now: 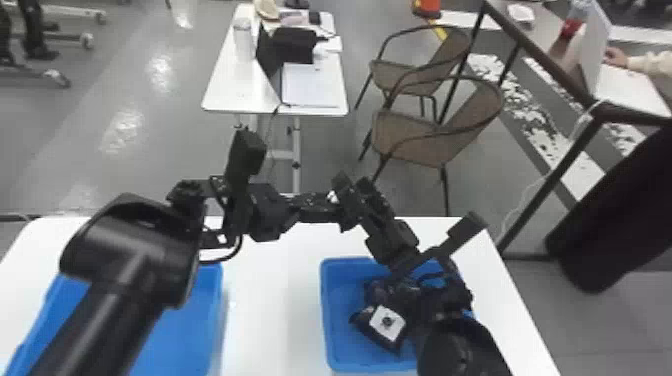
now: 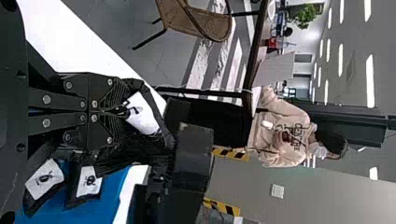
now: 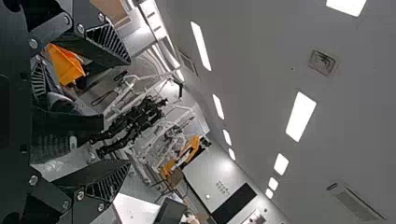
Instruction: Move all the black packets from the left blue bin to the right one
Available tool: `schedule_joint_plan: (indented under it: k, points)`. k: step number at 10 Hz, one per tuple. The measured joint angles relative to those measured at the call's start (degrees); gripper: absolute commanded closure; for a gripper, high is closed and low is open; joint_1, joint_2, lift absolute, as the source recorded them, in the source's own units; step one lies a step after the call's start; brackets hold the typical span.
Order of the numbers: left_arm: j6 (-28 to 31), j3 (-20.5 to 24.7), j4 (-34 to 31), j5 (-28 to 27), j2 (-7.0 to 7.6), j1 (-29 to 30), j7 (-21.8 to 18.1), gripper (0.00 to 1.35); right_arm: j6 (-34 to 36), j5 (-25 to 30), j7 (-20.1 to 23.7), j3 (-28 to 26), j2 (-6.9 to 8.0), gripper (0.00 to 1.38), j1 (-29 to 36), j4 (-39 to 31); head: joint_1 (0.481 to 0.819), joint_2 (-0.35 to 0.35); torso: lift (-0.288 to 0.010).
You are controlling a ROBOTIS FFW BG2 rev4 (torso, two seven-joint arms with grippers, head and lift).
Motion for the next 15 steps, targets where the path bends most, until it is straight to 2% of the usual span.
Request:
schedule_joint_plan:
  k: [1,2,4,5,6,8,9,10,11,12,14,15]
  points:
    - [-0.1,-0.2,0.3,0.6,-0.22,-0.1,0.0,1.21,0.4,0.7,0.0,0.5,0.0,0.5,-0.5,0.6,0.695,-0.137,0.0]
    - [-0.2,-0.4,0.4,1.0,-0.3,-0.1,0.0,1.21,0.4,1.3,-0.1,0.6,0.0,1.06,-0.9,1.2,0.695,-0.136,0.0]
    - [-0.5,-0.5,0.4,1.2,-0.34,-0.2,0.1,1.2,0.5,2.9,-2.9,0.4,-0.01,1.22,-0.6,0.4,0.695,-0.142,0.0]
    - [-0.6,-0.3,0.4,1.3,-0.34,-0.2,0.4,1.2,0.6,3.4,-3.2,0.2,0.0,1.28,-0.1,0.1,0.695,-0.143,0.0]
    - [-0.7,-0.2,0.4,1.5,-0.34,-0.2,1.0,1.07,0.5,3.1,-2.7,0.2,0.0,1.28,0.2,0.2,0.695,-0.141,0.0]
    - [-0.9,0.5,0.4,2.3,-0.36,0.4,2.5,0.53,-0.3,1.0,-2.2,0.3,0.01,1.28,0.6,1.2,0.695,-0.14,0.0]
    - [-0.9,0.9,0.4,2.4,-0.26,0.8,3.0,0.34,-0.6,-0.2,-2.3,0.2,0.01,1.28,0.9,1.6,0.695,-0.138,0.0]
    - [-0.8,1.6,0.3,2.9,0.06,1.5,3.1,0.21,-1.0,-1.5,-2.3,-0.2,0.01,1.28,1.1,2.2,0.695,-0.137,0.0]
    - [-0.9,2.7,-0.7,4.0,1.01,2.7,3.2,0.14,-1.3,-2.0,-2.2,-1.7,0.0,1.28,1.3,2.8,0.695,-0.141,0.0]
    - [-0.5,4.5,-3.2,5.7,2.69,5.0,4.6,0.0,-1.4,-2.1,-2.0,-4.2,0.0,1.28,1.8,3.4,0.695,-0.141,0.0]
    - [0.8,10.3,-10.4,13.9,6.62,12.3,11.2,0.0,-1.0,-2.7,-1.9,-8.0,0.01,1.28,3.7,6.0,0.695,-0.121,0.0]
    - [1.0,14.1,-13.8,18.5,8.06,16.0,12.0,0.23,-1.1,-2.9,-1.9,-9.5,0.01,1.28,4.4,8.6,0.695,-0.099,0.0]
